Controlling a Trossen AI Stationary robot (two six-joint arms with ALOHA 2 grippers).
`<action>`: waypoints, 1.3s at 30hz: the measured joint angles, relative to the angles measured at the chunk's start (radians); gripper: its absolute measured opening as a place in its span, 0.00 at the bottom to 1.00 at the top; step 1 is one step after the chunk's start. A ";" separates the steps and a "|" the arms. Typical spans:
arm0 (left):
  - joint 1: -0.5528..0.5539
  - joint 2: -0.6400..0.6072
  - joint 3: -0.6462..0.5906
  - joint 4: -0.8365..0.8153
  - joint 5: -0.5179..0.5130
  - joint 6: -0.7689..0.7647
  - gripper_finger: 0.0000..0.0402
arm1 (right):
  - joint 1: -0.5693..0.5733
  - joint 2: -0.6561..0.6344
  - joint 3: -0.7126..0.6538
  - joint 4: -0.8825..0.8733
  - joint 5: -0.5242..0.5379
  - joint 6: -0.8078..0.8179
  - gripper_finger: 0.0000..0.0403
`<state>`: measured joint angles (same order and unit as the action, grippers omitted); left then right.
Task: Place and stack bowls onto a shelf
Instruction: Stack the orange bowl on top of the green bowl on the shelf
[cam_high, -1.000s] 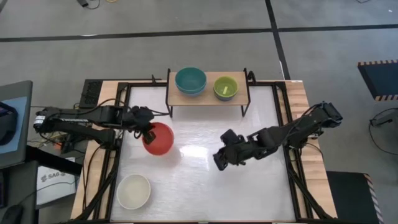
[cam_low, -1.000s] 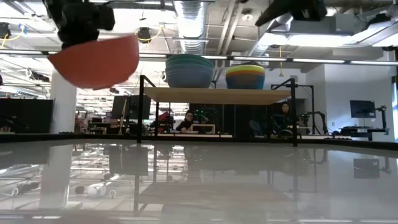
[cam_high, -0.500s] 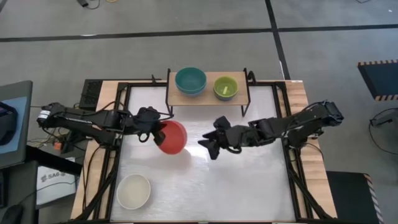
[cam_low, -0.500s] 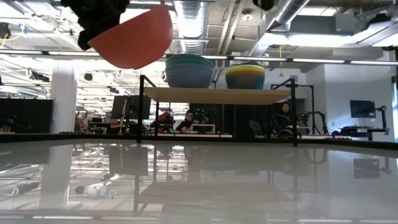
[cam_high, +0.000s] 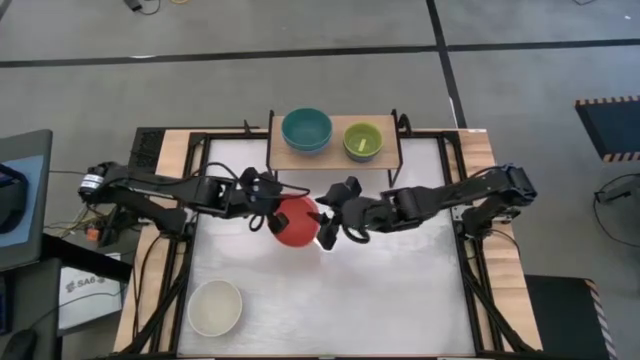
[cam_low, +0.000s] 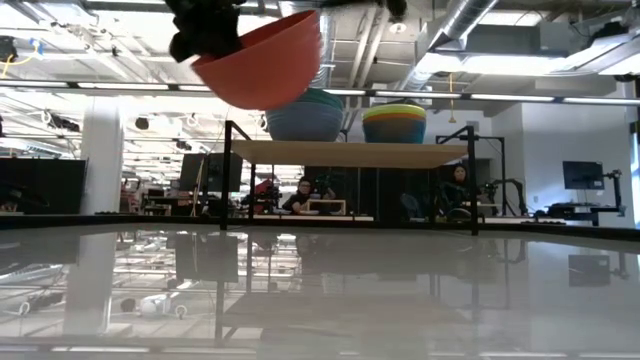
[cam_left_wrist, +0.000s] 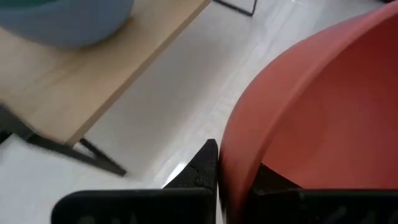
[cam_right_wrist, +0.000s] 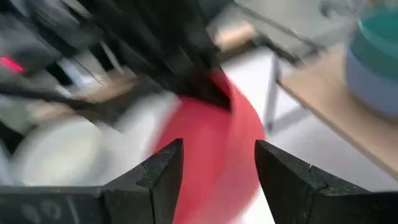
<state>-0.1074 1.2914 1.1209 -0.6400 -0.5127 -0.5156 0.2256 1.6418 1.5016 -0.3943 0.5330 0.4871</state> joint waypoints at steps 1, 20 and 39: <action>0.000 0.011 0.014 0.002 0.000 0.005 0.00 | -0.001 0.013 0.008 -0.026 0.001 0.011 0.56; 0.001 0.073 0.111 -0.047 0.023 0.043 0.00 | 0.001 0.064 0.066 -0.288 0.056 0.199 0.18; -0.002 0.070 0.122 -0.047 0.131 0.034 0.16 | 0.000 0.067 0.063 -0.336 0.022 0.261 0.09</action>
<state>-0.1095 1.3613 1.2428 -0.6868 -0.3818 -0.4820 0.2256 1.7084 1.5643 -0.7298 0.5547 0.7483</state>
